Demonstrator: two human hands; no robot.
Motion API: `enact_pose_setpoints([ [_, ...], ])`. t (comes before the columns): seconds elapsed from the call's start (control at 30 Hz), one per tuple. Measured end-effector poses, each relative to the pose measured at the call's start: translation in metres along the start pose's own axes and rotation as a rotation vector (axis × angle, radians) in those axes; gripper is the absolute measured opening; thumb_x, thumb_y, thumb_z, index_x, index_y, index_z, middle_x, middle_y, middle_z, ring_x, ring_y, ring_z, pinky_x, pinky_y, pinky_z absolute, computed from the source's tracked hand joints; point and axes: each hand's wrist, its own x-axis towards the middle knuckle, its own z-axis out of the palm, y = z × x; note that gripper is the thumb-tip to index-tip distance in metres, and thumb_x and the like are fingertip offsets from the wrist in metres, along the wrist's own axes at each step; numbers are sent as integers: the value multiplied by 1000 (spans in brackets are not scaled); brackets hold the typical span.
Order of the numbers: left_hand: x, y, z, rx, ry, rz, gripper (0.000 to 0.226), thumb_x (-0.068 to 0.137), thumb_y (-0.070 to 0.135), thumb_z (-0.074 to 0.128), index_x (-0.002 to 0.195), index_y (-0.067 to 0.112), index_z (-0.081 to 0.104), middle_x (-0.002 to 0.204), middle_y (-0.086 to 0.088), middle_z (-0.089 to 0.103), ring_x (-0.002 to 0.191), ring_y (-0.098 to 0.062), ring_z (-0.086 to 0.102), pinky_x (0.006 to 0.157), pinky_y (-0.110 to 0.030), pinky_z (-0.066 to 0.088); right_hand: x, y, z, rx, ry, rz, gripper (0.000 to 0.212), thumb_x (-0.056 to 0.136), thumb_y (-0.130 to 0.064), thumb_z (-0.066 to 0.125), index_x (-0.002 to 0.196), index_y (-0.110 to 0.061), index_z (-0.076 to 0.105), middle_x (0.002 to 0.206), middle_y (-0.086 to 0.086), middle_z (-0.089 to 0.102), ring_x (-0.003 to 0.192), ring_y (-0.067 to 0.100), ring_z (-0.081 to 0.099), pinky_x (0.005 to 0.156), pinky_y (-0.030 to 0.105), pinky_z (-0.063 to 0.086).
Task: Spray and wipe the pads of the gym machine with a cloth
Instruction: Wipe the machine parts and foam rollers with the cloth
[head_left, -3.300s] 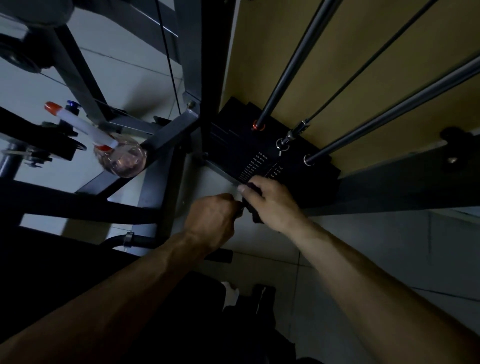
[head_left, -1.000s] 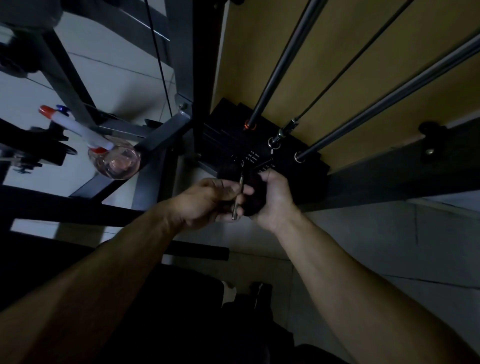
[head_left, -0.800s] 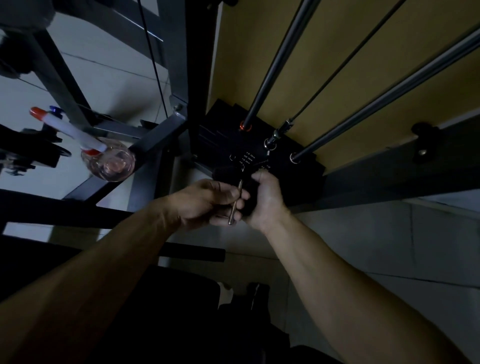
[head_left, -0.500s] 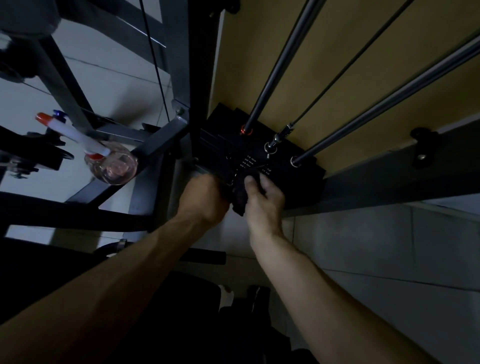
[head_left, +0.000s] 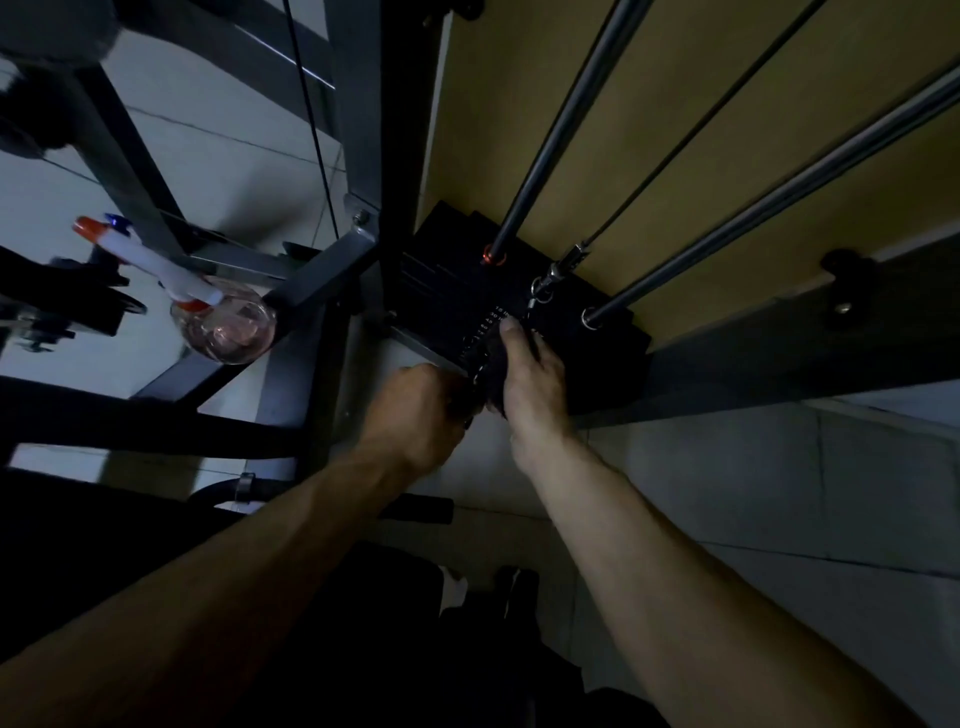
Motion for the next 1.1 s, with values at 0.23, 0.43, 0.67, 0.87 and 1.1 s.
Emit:
enact_pose_setpoints([
  [0.23, -8, -7, -16, 456, 95, 259, 28, 106, 34, 48, 127, 33, 67, 117, 7, 66, 101, -12, 63, 74, -22, 32, -3, -1, -15, -678, -185, -545, 24, 100, -39, 61, 79, -28, 60, 70, -10, 62, 67, 4, 61, 59, 24, 47],
  [0.43, -3, 0, 1, 59, -69, 28, 23, 103, 32, 59, 122, 29, 71, 114, 8, 69, 93, -6, 61, 79, -21, 45, -3, -6, 1, -196, 104, -162, 33, 95, -34, 60, 67, -17, 63, 64, -2, 64, 62, 17, 61, 63, 40, 52],
  [0.67, -2, 6, 11, -228, -67, -111, 18, 93, 10, 68, 77, 17, 73, 67, 6, 69, 54, 0, 63, 53, -11, 45, -18, 11, 11, -105, 183, -176, 67, 90, -56, 71, 139, -12, 60, 138, 11, 64, 129, 22, 61, 107, 40, 53],
  [0.87, 1, 1, 17, -240, -71, -192, 13, 100, 15, 62, 93, 15, 73, 82, 1, 71, 63, -2, 66, 55, -13, 49, -20, 19, -10, -471, 113, -387, 27, 96, -29, 72, 119, -15, 69, 117, 2, 71, 110, 11, 66, 97, 35, 57],
  [1.1, 25, -12, -4, 134, 43, -151, 22, 102, 36, 59, 117, 28, 72, 113, 4, 72, 100, -15, 67, 81, -31, 53, -10, 18, -71, -979, 132, -434, 29, 86, -61, 62, 92, -32, 61, 93, -4, 59, 93, 17, 56, 80, 39, 54],
])
